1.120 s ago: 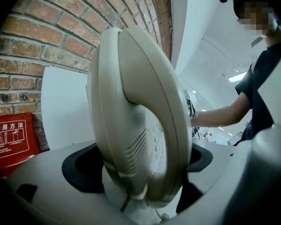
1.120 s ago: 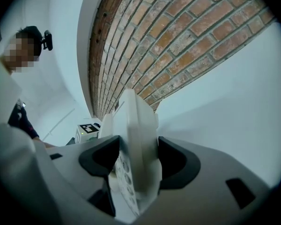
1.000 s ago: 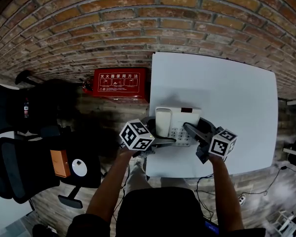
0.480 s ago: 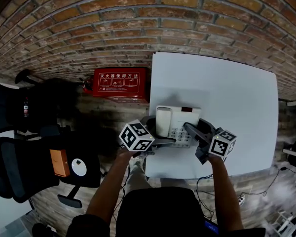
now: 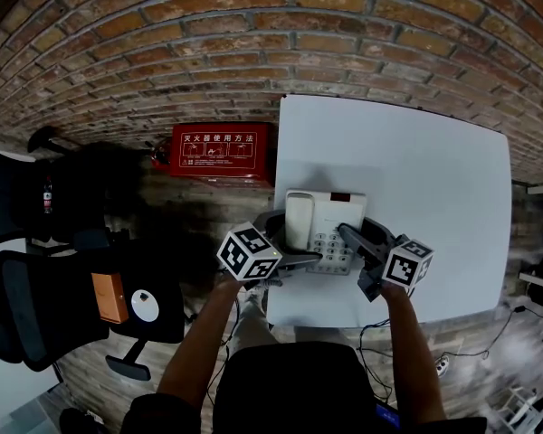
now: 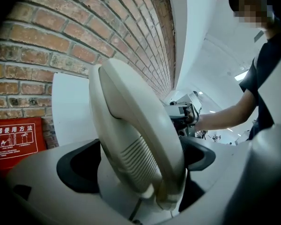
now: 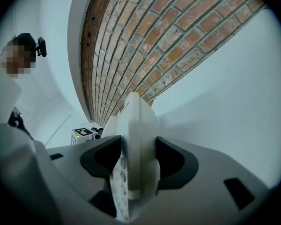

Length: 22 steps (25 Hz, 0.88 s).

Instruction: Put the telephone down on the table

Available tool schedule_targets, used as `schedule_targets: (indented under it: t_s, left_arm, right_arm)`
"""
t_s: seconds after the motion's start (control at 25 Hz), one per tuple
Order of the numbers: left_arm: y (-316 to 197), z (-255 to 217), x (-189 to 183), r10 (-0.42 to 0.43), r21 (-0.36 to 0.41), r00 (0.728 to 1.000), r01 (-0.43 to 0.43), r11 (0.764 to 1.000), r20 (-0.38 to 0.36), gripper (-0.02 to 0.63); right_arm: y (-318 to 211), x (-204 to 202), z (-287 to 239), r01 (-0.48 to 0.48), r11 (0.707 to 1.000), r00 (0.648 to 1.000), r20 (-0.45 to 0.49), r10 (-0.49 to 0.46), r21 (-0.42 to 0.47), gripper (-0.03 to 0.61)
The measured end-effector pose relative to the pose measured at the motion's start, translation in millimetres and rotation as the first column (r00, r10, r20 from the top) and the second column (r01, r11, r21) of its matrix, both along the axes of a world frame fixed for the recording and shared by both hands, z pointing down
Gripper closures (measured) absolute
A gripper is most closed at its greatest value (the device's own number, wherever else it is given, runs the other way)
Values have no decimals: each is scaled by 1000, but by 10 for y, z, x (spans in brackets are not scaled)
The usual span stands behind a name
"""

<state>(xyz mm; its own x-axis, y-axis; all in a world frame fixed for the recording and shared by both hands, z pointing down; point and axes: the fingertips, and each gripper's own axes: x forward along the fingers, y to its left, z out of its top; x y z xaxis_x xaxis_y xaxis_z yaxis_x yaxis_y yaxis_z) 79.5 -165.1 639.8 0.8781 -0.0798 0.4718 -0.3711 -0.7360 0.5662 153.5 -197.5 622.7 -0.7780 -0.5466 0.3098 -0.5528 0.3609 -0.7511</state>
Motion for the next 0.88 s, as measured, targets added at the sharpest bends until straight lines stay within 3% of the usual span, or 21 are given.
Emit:
schedule_targets:
  t_s: [0.88]
  left_arm:
    - [-82, 22, -110, -2, 38, 1000, 1, 999, 17, 95]
  right_arm:
    - [-48, 22, 115, -30, 998, 1000, -4, 30, -57, 348]
